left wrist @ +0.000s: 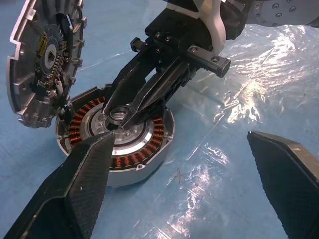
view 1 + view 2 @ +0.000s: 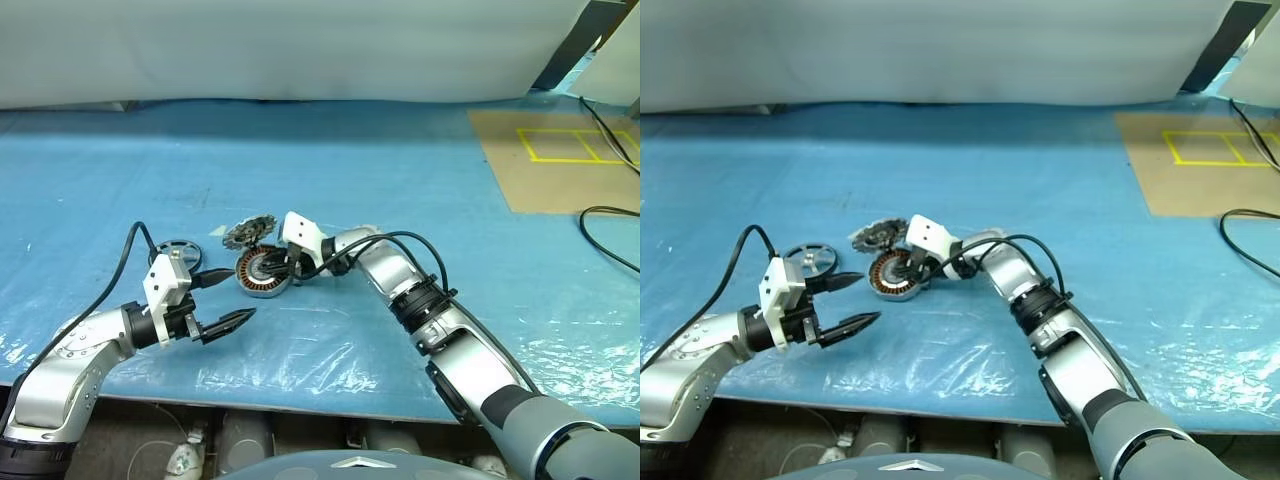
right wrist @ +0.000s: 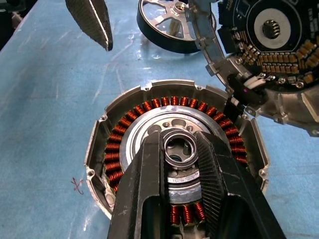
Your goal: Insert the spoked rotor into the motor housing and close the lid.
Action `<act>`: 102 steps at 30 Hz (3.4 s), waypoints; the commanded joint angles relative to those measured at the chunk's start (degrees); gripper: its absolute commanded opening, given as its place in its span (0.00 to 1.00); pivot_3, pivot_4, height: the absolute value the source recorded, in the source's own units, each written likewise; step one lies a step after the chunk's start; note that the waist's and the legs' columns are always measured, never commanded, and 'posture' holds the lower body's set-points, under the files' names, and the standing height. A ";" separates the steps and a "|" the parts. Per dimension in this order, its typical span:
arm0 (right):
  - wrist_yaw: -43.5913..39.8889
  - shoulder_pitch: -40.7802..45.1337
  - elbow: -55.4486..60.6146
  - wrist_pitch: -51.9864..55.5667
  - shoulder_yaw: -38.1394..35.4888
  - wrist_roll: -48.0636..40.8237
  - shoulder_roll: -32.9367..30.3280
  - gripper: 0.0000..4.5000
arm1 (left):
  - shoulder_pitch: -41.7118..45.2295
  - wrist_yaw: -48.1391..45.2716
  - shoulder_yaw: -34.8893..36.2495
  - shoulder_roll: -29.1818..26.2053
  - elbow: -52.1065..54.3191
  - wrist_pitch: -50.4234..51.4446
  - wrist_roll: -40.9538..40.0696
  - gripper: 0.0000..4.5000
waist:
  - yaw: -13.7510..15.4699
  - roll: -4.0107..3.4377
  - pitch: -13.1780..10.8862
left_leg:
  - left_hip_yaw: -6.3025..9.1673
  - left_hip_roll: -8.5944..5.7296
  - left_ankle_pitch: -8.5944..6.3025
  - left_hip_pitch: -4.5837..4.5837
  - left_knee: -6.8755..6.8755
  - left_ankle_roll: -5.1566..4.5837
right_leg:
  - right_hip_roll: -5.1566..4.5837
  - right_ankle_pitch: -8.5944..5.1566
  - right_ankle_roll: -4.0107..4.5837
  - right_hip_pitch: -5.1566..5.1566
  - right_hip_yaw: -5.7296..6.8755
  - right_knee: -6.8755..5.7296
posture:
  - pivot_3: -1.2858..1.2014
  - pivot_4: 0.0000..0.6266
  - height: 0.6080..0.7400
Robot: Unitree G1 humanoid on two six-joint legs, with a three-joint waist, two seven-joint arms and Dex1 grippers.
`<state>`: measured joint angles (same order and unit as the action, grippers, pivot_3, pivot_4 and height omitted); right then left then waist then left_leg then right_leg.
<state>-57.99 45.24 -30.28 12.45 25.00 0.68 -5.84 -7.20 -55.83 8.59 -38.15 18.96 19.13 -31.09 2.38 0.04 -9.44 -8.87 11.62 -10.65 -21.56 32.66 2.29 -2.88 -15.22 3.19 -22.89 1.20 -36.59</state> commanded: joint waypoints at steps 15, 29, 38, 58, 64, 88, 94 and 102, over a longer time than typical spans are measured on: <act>-0.56 1.04 0.25 -1.91 0.78 1.75 1.74 0.13 | -0.20 0.56 0.42 0.30 0.89 -0.59 -0.31 1.00 | 0.01 0.00 0.00 | 0.00 0.01 0.00 0.00 0.00 0.00 | 0.00 0.00 0.00 -0.01 0.00 -0.01 | 0.52 0.24 1.00; -0.83 0.91 -1.08 -2.92 0.90 2.68 1.40 0.13 | -0.10 1.27 -0.04 0.56 1.44 -0.27 -0.48 1.00 | 0.00 0.00 0.00 | -0.02 0.01 0.00 0.00 0.00 0.00 | 0.00 0.00 0.00 -0.01 0.00 -0.01 | 0.52 0.24 1.00; -0.14 1.29 -1.35 -3.01 0.22 2.79 0.87 0.13 | 0.27 1.29 -0.49 0.73 1.36 -0.15 -0.50 1.00 | 0.01 0.00 0.00 | -0.02 0.01 0.00 0.00 0.01 0.00 | 0.00 0.00 0.00 0.00 0.00 -0.01 | 0.52 0.24 1.00; -2.50 1.97 3.02 1.85 -2.85 -1.75 1.41 0.50 | 1.39 1.10 -0.89 0.80 0.15 -0.07 -0.89 1.00 | 0.01 0.00 0.00 | -0.03 0.02 0.00 0.00 0.00 0.00 | 0.00 0.00 0.00 -0.01 0.00 -0.02 | 0.52 0.24 1.00; -3.26 2.17 3.54 2.61 -4.65 -3.82 2.15 0.30 | 1.17 1.01 -0.59 0.69 0.06 0.01 -1.08 1.00 | 0.02 0.00 0.00 | -0.03 0.02 0.00 -0.01 0.00 -0.01 | 0.00 0.00 0.00 -0.03 0.00 -0.02 | 0.52 0.24 1.00; 5.65 0.53 -10.35 -5.30 2.77 7.14 4.12 0.00 | 0.89 1.05 -0.71 0.74 0.21 -0.11 -1.18 1.00 | -0.21 -0.01 0.01 | -0.05 0.03 0.00 0.12 -0.02 0.01 | 0.00 -0.01 0.01 0.04 -0.03 -0.04 | 0.52 0.24 1.00; 1.31 0.65 -6.59 -2.57 -0.39 2.51 4.67 0.00 | 0.32 0.90 -0.88 0.87 0.25 -0.28 -1.08 1.00 | -0.11 -0.02 0.00 | -0.11 0.03 -0.11 0.52 -0.10 -0.16 | 0.00 -0.06 0.08 0.34 -0.11 -0.04 | 0.52 0.24 1.00; -1.06 1.38 -0.74 4.22 -6.10 -4.41 5.90 0.00 | 1.60 0.60 -1.11 1.08 -0.65 -0.38 -1.02 1.00 | -0.08 -0.02 0.00 | -0.12 0.04 -0.03 0.30 -0.24 -0.04 | 0.02 -0.07 0.10 0.10 -0.09 -0.01 | 0.52 0.24 1.00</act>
<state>-58.92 45.98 -34.07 15.20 21.13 -0.62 -1.29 -5.69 -54.72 7.07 -37.11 17.76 19.30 -31.62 2.30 0.02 -9.44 -9.00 11.66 -10.66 -21.32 32.42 2.27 -2.87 -15.29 3.29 -22.84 1.11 -36.60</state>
